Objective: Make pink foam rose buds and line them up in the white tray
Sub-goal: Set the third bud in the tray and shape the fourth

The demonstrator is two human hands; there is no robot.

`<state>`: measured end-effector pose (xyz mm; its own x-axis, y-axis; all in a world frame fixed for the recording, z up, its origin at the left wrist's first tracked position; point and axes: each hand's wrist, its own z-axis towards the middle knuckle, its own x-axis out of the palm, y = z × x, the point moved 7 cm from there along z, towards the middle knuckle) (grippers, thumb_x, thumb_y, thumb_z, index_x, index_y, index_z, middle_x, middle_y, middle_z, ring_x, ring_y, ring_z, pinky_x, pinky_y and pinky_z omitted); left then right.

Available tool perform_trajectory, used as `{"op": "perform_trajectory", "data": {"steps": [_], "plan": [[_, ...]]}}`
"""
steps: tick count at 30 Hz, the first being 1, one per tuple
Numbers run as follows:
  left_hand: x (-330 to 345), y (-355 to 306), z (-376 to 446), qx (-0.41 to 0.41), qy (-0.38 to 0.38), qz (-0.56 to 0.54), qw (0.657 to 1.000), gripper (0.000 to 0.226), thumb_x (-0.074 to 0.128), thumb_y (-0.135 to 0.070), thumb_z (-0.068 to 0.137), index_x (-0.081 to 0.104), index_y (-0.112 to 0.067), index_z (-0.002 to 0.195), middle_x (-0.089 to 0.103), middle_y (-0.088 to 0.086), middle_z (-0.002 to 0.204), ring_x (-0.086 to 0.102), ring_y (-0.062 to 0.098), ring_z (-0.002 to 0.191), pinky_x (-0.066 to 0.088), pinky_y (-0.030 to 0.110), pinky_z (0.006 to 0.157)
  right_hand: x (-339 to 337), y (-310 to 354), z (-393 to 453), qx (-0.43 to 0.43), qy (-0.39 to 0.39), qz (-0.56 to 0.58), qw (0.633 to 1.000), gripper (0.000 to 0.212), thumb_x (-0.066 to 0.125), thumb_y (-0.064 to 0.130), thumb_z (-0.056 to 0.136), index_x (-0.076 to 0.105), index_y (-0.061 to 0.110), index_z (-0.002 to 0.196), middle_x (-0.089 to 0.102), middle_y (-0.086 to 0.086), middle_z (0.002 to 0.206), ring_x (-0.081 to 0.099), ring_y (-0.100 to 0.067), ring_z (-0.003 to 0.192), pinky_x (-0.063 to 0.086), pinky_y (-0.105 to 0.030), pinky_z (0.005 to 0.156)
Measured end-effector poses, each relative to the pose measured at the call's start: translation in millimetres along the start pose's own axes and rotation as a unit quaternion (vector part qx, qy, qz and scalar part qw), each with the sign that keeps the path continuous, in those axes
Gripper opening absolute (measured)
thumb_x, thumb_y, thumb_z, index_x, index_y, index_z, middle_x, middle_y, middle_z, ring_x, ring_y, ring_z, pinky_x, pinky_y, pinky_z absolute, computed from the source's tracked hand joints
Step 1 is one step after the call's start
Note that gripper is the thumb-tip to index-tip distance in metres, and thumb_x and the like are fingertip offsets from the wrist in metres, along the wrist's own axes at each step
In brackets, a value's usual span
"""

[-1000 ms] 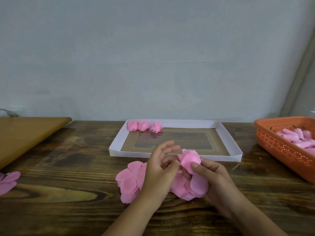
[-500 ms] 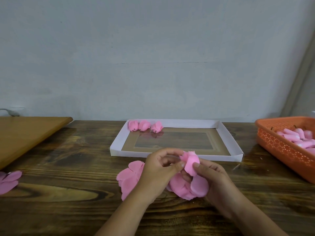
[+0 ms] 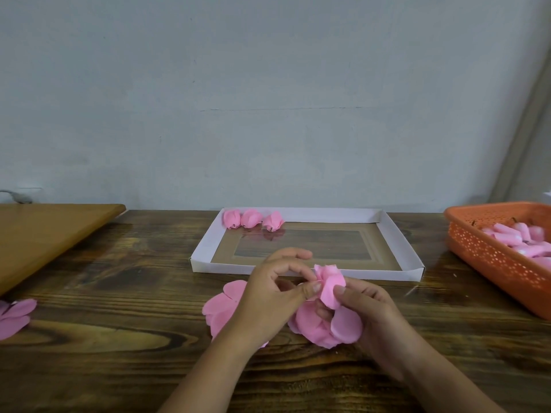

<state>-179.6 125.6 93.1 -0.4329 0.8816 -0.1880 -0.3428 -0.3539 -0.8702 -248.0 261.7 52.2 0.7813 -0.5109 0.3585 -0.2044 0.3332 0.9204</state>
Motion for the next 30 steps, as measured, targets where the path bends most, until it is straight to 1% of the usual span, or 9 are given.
{"op": "perform_trajectory", "data": {"steps": [2, 5, 9, 12, 16, 20, 24, 27, 30], "plan": [[1.5, -4.3, -0.3, 0.015, 0.007, 0.001, 1.000, 0.009, 0.081, -0.037, 0.072, 0.075, -0.044, 0.073, 0.064, -0.027, 0.125, 0.062, 0.003, 0.119, 0.058, 0.029, 0.087, 0.5, -0.9, 0.5, 0.003, 0.006, -0.006, 1.000, 0.042, 0.071, 0.026, 0.086, 0.067, -0.012, 0.104, 0.062, -0.028, 0.097, 0.069, -0.030, 0.083, 0.058, -0.036, 0.075], [3.8, -5.3, -1.2, 0.028, 0.024, 0.006, 0.999, 0.015, 0.080, -0.031, 0.076, 0.073, -0.045, 0.074, 0.065, -0.027, 0.126, 0.062, 0.004, 0.119, 0.054, 0.022, 0.088, 1.5, -2.6, 0.8, 0.008, 0.017, -0.003, 1.000, 0.043, 0.071, 0.026, 0.085, 0.067, -0.012, 0.102, 0.061, -0.028, 0.096, 0.072, -0.031, 0.083, 0.059, -0.035, 0.073], [5.3, -3.6, -2.6, 0.024, 0.017, -0.006, 1.000, 0.004, 0.078, -0.033, 0.078, 0.075, -0.036, 0.079, 0.075, -0.013, 0.107, 0.069, 0.015, 0.105, 0.055, 0.031, 0.082, 1.8, -3.6, 1.8, 0.008, 0.021, -0.024, 0.999, 0.048, 0.073, 0.033, 0.084, 0.067, -0.011, 0.103, 0.063, -0.023, 0.088, 0.067, -0.026, 0.078, 0.057, -0.034, 0.071], [3.4, -3.2, -2.8, 0.021, 0.007, -0.010, 1.000, 0.006, 0.081, -0.031, 0.078, 0.076, -0.031, 0.080, 0.076, -0.007, 0.098, 0.070, 0.016, 0.098, 0.056, 0.027, 0.078, 7.0, -2.4, 1.3, 0.003, 0.044, -0.013, 0.999, 0.053, 0.074, 0.034, 0.087, 0.062, -0.016, 0.100, 0.062, -0.021, 0.080, 0.064, -0.026, 0.073, 0.056, -0.031, 0.068], [3.4, -2.7, -2.4, 0.020, 0.019, 0.005, 1.000, 0.022, 0.082, -0.012, 0.083, 0.076, -0.032, 0.079, 0.074, -0.014, 0.109, 0.069, 0.012, 0.104, 0.056, 0.028, 0.082, 10.1, -2.5, 0.5, -0.001, 0.060, -0.008, 0.998, 0.055, 0.074, 0.035, 0.089, 0.057, -0.018, 0.088, 0.061, -0.020, 0.077, 0.063, -0.025, 0.070, 0.055, -0.031, 0.066], [7.3, -1.2, -3.1, -0.002, 0.052, 0.004, 0.999, 0.013, 0.077, -0.020, 0.085, 0.074, -0.031, 0.079, 0.073, -0.018, 0.121, 0.067, 0.006, 0.114, 0.057, 0.037, 0.093, 11.7, -4.5, 0.2, 0.014, 0.072, -0.002, 0.997, 0.046, 0.068, 0.029, 0.093, 0.059, -0.015, 0.087, 0.062, -0.019, 0.079, 0.066, -0.024, 0.075, 0.055, -0.031, 0.069], [7.4, -2.8, -4.3, 0.004, 0.055, -0.007, 0.998, 0.021, 0.078, -0.018, 0.086, 0.074, -0.038, 0.080, 0.077, -0.010, 0.110, 0.071, 0.012, 0.108, 0.058, 0.041, 0.092, 14.0, -5.9, -0.6, 0.020, 0.079, -0.011, 0.997, 0.042, 0.066, 0.031, 0.094, 0.063, -0.011, 0.087, 0.059, -0.019, 0.078, 0.060, -0.026, 0.074, 0.053, -0.036, 0.075], [4.8, -3.9, -4.1, 0.014, 0.038, -0.006, 0.999, 0.004, 0.078, -0.024, 0.084, 0.077, -0.027, 0.084, 0.077, -0.003, 0.097, 0.072, 0.016, 0.097, 0.060, 0.042, 0.086, 17.2, -5.6, -1.4, 0.029, 0.081, 0.000, 0.996, 0.038, 0.068, 0.031, 0.093, 0.067, -0.007, 0.091, 0.061, -0.017, 0.080, 0.061, -0.023, 0.075, 0.055, -0.031, 0.076], [4.7, -2.0, -4.0, 0.013, 0.031, -0.007, 0.999, 0.007, 0.079, -0.027, 0.082, 0.077, -0.022, 0.086, 0.077, -0.002, 0.094, 0.072, 0.019, 0.094, 0.060, 0.045, 0.084, 17.1, -4.4, -2.2, 0.034, 0.075, 0.001, 0.997, 0.039, 0.075, 0.032, 0.088, 0.069, -0.007, 0.093, 0.065, -0.015, 0.081, 0.065, -0.021, 0.076, 0.056, -0.029, 0.074]]}}
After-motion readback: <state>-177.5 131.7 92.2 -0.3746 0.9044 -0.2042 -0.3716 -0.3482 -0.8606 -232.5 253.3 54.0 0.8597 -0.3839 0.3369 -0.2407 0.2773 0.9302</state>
